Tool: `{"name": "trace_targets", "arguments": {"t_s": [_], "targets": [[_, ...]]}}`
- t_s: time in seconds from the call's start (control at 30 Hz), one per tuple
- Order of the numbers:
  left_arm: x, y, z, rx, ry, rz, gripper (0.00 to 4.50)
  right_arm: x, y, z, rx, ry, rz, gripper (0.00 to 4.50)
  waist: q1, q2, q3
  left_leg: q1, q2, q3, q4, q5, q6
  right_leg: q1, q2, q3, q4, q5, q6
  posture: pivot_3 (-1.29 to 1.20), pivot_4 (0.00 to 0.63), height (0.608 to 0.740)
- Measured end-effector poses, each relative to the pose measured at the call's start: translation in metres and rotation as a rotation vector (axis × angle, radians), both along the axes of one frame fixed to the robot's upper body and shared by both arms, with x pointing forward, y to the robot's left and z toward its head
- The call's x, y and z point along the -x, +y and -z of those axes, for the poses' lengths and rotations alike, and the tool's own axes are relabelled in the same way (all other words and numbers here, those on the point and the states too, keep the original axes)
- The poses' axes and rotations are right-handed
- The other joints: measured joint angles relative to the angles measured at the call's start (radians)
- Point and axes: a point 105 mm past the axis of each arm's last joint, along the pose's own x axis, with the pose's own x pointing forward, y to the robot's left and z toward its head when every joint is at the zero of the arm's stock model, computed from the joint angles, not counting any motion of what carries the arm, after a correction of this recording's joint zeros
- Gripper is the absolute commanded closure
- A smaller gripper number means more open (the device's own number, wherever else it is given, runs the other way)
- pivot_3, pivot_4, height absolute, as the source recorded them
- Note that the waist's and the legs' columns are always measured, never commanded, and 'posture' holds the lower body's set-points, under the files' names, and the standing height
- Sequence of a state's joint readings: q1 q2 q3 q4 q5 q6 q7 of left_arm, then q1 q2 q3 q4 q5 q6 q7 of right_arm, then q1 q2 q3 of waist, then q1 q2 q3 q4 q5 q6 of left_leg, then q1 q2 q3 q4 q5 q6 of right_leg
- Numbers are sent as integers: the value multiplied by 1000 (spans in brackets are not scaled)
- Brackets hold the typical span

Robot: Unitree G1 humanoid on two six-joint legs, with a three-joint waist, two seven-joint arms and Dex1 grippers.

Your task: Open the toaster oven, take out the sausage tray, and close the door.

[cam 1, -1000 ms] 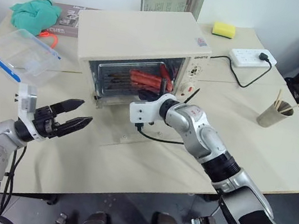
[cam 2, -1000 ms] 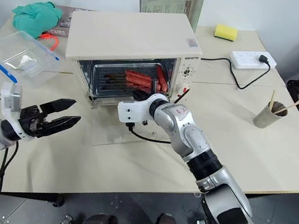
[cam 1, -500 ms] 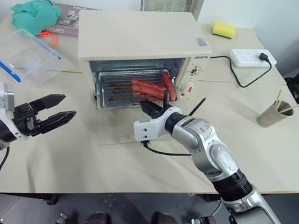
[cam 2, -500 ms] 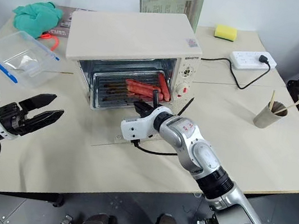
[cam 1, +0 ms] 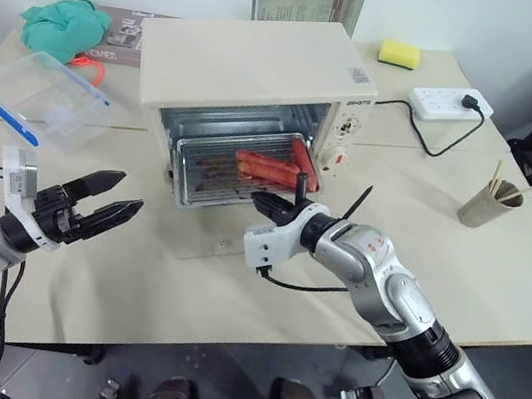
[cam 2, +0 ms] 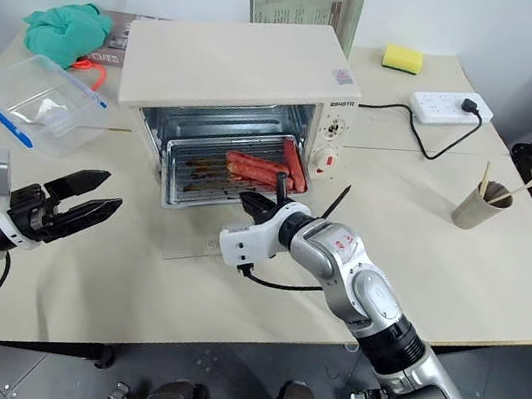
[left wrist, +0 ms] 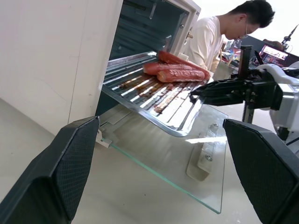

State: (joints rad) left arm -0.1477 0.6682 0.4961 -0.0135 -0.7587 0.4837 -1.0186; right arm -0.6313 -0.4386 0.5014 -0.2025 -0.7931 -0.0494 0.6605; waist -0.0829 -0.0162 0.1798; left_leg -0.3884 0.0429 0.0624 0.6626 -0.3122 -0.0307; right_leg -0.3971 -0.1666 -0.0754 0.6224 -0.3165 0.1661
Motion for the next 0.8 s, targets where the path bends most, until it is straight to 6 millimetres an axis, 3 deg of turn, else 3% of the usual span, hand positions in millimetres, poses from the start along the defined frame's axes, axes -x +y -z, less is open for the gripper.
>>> {"name": "trace_targets", "arguments": {"t_s": [0.33,0.8], "targets": [[-2,2,4,16,24,-1,0,18,-3,14,49,54,-41,4480,7,0,0,0,0,0,1,0,0,0,0,0,0,0,0,0,150,740],[-1,-2,5,36,42,27,0,24,-11,5,-5,12,-55,4480,20,0,0,0,0,0,1,0,0,0,0,0,0,0,0,0,150,740]]}}
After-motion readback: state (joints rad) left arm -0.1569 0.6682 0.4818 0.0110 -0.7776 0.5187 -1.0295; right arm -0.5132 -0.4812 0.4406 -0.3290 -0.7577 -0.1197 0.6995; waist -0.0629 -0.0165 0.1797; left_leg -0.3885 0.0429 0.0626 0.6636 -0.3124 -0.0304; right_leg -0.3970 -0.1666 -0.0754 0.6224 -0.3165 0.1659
